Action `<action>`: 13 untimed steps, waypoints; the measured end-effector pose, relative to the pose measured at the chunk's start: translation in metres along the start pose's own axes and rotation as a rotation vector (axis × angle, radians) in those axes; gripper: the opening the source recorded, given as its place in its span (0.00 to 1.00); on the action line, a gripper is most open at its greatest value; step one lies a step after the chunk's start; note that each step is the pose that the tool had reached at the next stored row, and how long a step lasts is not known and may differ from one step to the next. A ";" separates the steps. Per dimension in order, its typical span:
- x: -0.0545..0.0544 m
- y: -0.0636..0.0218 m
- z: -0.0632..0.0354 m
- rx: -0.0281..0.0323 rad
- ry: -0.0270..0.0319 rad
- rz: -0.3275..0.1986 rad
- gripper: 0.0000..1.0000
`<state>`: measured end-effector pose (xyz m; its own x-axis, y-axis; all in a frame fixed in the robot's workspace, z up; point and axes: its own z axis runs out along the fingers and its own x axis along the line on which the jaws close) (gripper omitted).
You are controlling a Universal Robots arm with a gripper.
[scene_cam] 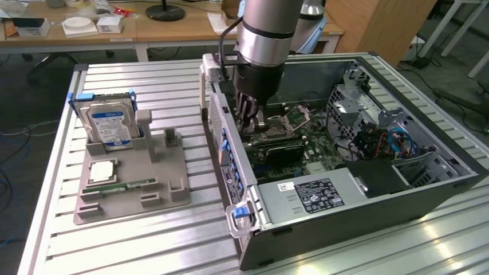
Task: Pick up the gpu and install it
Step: 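Press down on the gpu until it lock into place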
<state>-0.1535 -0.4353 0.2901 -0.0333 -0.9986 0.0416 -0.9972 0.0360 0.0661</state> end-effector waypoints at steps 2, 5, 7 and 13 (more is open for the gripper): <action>0.000 -0.0010 -0.0019 -0.0034 -0.0001 0.000 0.10; 0.000 -0.0010 -0.0068 -0.0123 0.0005 0.000 0.10; 0.000 -0.0009 -0.0097 -0.0199 0.0013 -0.001 0.10; 0.000 -0.0008 -0.0100 -0.0240 0.0014 -0.001 0.10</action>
<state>-0.1520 -0.4346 0.3000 -0.0322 -0.9986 0.0430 -0.9953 0.0360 0.0901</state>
